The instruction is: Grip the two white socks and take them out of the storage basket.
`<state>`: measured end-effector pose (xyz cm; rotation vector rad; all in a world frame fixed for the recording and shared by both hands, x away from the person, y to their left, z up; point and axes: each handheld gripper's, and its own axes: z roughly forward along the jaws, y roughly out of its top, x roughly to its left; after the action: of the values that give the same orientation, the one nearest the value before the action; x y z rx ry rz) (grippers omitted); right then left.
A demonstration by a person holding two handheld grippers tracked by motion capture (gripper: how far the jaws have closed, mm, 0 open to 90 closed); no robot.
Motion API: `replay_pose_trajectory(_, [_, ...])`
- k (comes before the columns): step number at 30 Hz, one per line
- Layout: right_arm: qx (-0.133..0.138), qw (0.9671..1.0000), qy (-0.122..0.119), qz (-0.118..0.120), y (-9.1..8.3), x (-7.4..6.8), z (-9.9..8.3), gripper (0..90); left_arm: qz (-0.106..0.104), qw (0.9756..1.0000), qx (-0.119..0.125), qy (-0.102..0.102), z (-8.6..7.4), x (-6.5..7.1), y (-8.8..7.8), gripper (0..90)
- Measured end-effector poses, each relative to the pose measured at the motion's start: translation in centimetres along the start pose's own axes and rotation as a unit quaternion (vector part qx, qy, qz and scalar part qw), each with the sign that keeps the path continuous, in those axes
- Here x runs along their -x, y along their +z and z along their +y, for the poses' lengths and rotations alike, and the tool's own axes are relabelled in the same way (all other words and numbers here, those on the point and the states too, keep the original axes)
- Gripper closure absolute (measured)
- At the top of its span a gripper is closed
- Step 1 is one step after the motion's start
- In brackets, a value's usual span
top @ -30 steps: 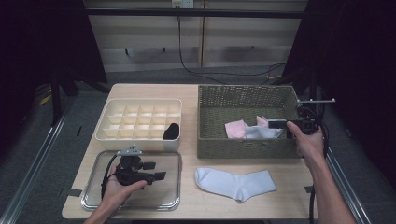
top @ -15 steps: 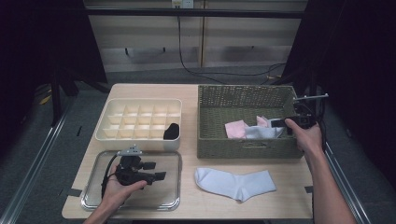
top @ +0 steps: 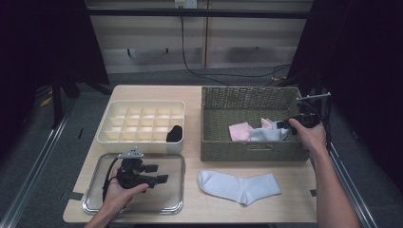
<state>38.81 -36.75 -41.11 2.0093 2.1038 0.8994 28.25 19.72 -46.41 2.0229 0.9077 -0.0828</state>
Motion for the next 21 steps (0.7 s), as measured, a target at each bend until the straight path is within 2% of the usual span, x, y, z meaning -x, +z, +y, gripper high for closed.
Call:
replay_pose_trajectory(6, [-0.003, 0.9999, -0.004, -0.009, 0.1, 0.0, 0.3, 64.0, 0.001, 1.0000, -0.001, 0.000, 0.0, 0.0, 0.1, 31.9])
replay_pose_trajectory(9, [-0.017, 0.9996, -0.004, -0.021, 0.2, 0.0, 0.8, 65.0, 0.002, 1.0000, 0.000, -0.002, 0.0, 0.0, 0.0, 31.9])
replay_pose_trajectory(14, [-0.018, 0.9996, -0.009, -0.019, 0.2, -0.2, 1.2, 65.7, 0.001, 1.0000, 0.001, -0.001, 0.0, -0.1, -0.1, 31.7])
replay_pose_trajectory(16, [-0.032, 0.9993, -0.003, -0.020, 0.5, -0.2, 1.4, 66.2, 0.001, 1.0000, 0.002, -0.003, 0.0, -0.2, -0.1, 31.6])
replay_pose_trajectory(21, [-0.061, 0.9974, -0.010, -0.035, 1.1, -0.6, 1.7, 68.0, 0.000, 1.0000, 0.000, -0.001, 0.0, -0.1, 0.0, 31.6])
